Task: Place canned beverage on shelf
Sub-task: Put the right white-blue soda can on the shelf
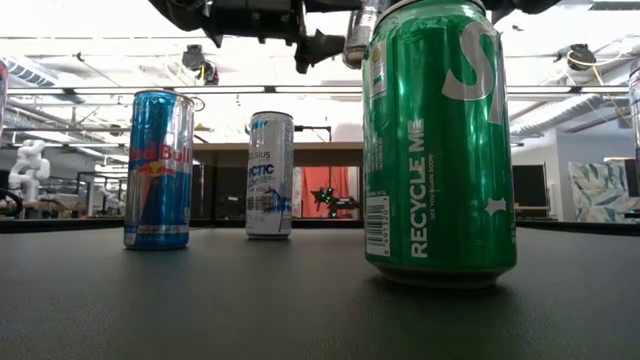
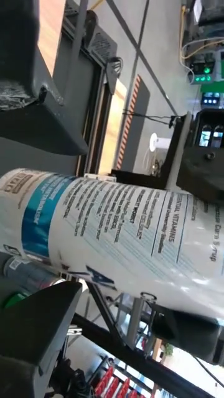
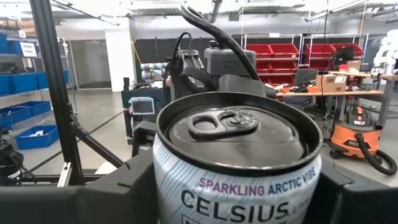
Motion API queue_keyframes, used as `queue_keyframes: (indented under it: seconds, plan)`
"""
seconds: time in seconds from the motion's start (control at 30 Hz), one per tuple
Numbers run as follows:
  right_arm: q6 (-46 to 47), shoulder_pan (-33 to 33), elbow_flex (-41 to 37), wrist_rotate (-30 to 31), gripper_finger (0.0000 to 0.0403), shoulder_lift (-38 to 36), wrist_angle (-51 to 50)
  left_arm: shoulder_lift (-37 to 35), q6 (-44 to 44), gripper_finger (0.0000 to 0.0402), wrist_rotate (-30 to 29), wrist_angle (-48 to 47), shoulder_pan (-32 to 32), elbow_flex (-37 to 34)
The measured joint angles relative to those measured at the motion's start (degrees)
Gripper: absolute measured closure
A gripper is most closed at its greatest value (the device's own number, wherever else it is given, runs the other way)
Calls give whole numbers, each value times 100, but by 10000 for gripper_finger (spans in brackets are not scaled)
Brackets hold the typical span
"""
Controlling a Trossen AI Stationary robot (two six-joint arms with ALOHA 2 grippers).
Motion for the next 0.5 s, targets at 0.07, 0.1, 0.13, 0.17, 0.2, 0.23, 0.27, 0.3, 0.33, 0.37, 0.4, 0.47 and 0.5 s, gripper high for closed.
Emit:
queue_keyframes:
  seconds: [0.07, 0.1, 0.13, 0.17, 0.2, 0.23, 0.27, 0.3, 0.33, 0.37, 0.4, 0.47, 0.5]
  plan:
    - [-1, 0, 0, 0, 151, 0, -4, 71, -16, 49, 108, 97, -6, -2]
    - [-1, 0, 0, 0, 151, 0, -3, 101, -19, 49, 165, 187, -9, -2]
    - [-1, 0, 0, 0, 151, 0, -2, 121, -31, 49, 183, 232, -21, -2]
    - [-4, 0, 0, 0, 151, 0, -2, 142, -46, 49, 187, 305, -28, -2]
    - [-15, 0, 0, 0, 151, 0, -2, 160, -100, 49, 186, 370, -32, -2]
    - [-21, 0, 0, 0, 151, 0, -7, 174, -123, 49, 187, 406, -32, -2]
    - [-23, 0, 0, 0, 151, 0, -14, 187, -136, 49, 197, 471, -32, -2]
    - [-23, 0, 0, 0, 151, 0, -15, 195, -140, 49, 213, 525, -32, -2]
    - [-23, 0, 0, 0, 151, 0, -15, 195, -145, 49, 239, 544, -37, -2]
    - [-23, 0, 0, 0, 151, 0, -15, 193, -145, 49, 249, 557, -47, -2]
    - [-23, 0, 0, 0, 151, 0, -15, 193, -144, 49, 249, 558, -57, -2]
    - [-22, 0, 0, -18, 151, 0, -19, 193, -144, 49, 249, 549, -94, -2]
    - [-19, 0, 0, -36, 151, 0, -21, 193, -140, 49, 246, 547, -116, -2]
